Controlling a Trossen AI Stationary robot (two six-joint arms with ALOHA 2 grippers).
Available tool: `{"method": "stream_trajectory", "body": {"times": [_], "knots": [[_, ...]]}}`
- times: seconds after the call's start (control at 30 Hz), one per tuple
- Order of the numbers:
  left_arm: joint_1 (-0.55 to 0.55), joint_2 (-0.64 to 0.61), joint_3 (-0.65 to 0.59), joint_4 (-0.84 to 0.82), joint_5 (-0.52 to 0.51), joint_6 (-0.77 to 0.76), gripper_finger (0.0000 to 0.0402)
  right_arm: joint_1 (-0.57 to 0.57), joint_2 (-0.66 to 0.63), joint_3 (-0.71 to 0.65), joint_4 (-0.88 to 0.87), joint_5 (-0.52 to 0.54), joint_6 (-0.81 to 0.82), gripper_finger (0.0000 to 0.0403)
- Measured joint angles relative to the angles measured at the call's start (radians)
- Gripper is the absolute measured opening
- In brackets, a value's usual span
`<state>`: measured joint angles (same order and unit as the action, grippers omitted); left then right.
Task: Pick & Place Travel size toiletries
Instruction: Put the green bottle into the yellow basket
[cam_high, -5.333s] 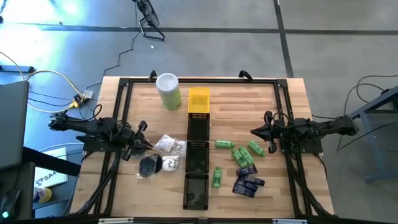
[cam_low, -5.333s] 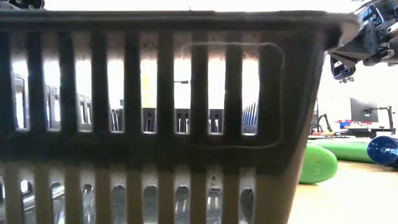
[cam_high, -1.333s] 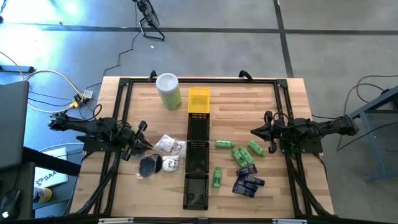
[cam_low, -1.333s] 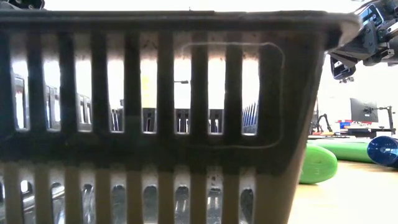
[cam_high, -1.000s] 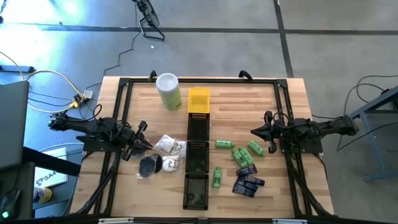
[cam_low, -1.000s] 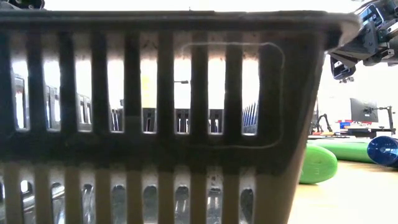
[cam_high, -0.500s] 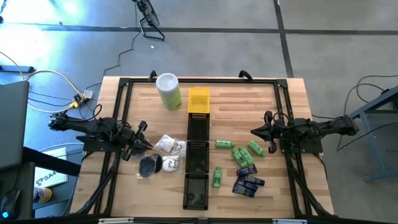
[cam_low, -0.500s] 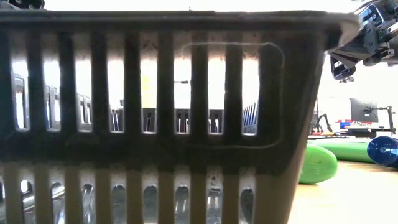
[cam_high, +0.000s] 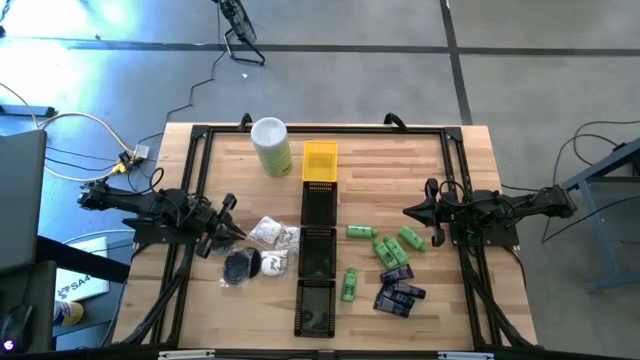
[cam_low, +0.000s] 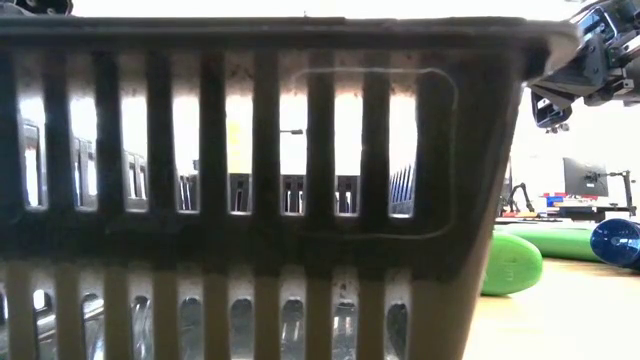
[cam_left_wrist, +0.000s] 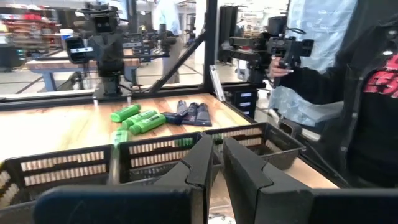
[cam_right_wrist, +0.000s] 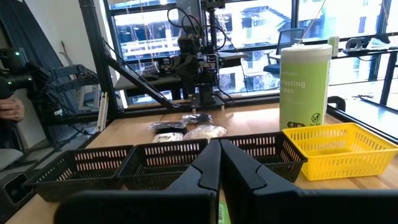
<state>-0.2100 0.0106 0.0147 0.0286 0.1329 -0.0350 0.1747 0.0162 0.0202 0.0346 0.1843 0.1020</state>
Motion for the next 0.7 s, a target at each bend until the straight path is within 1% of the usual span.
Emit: {"method": "stream_trajectory", "body": {"times": [0.17,0.27,0.5,0.6,0.7], "knots": [[0.0,0.0,0.0,-0.014,-0.175,0.004,0.0033,0.0,0.0,0.0,0.0,0.008,-0.001,0.0002],[0.0,0.001,0.0,-0.008,-0.243,0.004,0.0033,0.0,0.0,0.0,0.0,0.009,-0.001,0.0003],[0.0,0.0,0.0,-0.002,-0.281,0.003,0.0033,0.0,0.0,0.0,0.003,0.015,0.007,0.0003],[0.0,0.0,0.0,-0.002,-0.282,0.004,0.0033,0.0,0.0,0.0,0.015,0.041,0.054,0.0003],[0.0,0.0,0.0,-0.002,-0.281,0.014,0.0033,0.0,0.006,-0.001,0.024,0.081,0.06,0.0003]]}}
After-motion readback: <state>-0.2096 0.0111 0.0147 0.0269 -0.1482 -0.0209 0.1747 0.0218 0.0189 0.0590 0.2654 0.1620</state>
